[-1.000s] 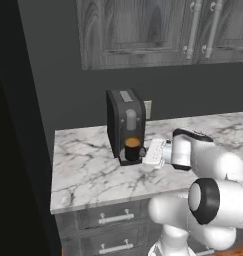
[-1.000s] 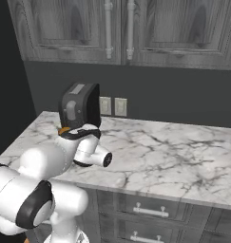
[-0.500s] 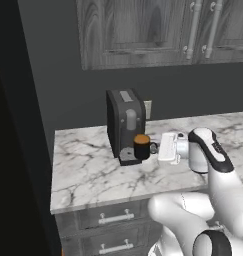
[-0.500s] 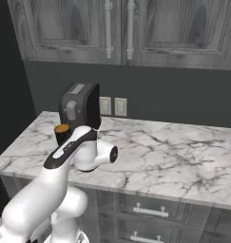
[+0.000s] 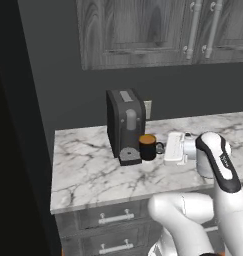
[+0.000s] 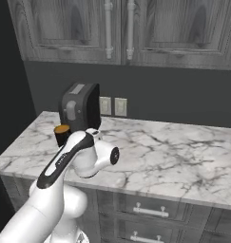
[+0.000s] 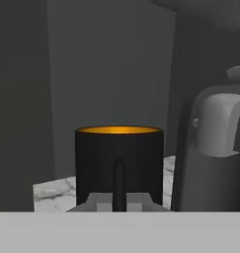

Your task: Pick up the brewed coffee from the coffee machine and place it next to the breakfast plate on the dining counter.

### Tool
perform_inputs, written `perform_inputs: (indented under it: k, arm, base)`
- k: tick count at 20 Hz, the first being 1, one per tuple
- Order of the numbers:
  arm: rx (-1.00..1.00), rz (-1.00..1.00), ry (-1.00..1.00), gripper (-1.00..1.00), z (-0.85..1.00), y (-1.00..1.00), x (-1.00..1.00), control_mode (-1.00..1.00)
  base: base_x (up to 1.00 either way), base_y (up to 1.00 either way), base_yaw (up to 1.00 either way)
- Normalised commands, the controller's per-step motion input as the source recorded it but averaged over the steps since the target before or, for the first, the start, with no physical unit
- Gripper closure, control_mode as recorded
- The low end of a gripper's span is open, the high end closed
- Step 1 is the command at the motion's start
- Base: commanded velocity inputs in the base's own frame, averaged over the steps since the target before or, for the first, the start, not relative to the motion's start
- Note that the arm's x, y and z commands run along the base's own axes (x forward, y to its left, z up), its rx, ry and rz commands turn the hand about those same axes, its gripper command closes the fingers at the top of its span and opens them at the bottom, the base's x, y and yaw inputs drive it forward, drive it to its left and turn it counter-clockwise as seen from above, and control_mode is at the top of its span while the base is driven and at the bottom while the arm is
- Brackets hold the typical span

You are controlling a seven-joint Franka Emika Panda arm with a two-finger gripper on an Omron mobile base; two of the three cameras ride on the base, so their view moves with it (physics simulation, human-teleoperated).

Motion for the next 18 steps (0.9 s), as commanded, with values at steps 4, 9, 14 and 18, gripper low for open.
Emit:
perform_inputs:
  k: [4, 9, 14, 18]
  arm:
    - [0.0, 0.0, 0.0, 1.0, 0.0, 0.0, 0.0, 1.0]
    - [0.0, 0.0, 0.0, 1.0, 0.0, 0.0, 0.0, 1.0]
    - [0.0, 0.0, 0.0, 1.0, 0.0, 0.0, 0.0, 1.0]
    - [0.0, 0.0, 0.0, 1.0, 0.0, 0.0, 0.0, 1.0]
  base:
    - [-0.41, -0.2, 0.0]
    - [-0.61, -0.19, -0.17]
    - [-0.29, -0.34, -0.62]
    - [-0.01, -0.1, -0.76]
